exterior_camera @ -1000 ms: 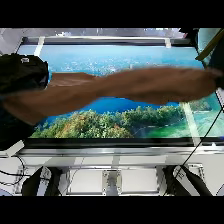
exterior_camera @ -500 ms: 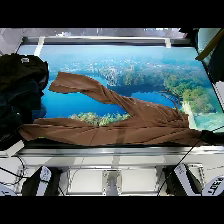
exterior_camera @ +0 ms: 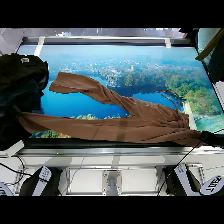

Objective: Fold the clothes and pants, and hang the long-sleeved shirts on hangers.

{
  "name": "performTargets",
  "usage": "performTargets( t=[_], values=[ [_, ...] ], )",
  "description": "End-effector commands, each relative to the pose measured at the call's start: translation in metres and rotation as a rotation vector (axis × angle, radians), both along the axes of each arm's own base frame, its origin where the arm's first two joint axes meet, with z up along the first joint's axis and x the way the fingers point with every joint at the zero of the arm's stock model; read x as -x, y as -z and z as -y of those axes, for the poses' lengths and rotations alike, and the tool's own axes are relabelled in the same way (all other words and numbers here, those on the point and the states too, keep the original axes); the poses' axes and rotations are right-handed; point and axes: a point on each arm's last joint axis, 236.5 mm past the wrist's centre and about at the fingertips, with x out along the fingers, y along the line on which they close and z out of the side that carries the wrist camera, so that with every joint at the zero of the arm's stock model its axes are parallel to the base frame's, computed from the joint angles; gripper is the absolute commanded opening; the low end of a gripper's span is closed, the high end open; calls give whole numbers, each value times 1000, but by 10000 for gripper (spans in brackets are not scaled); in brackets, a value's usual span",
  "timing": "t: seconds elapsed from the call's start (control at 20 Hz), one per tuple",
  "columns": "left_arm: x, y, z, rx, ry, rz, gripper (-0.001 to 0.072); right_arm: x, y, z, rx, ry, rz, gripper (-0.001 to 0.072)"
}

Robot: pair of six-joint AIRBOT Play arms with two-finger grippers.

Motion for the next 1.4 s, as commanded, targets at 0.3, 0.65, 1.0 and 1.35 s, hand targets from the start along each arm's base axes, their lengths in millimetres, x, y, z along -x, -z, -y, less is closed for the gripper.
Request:
performTargets(
  t=[0.3,0.65,1.0,1.35],
  values=[
    [-40,67,37,-48,223,-281,14,-6,-3,20,42,132,33,50],
    [-19,69,24,7,185,-366,710,-3,-6,16,28,116,13,446],
    [104,59,-19,86,-86,-439,708,-22,-61,50,145,124,94,445],
    [74,112,12,311,-108,-246,622,-47,-122,51,133,164,216,445]
  ],
)
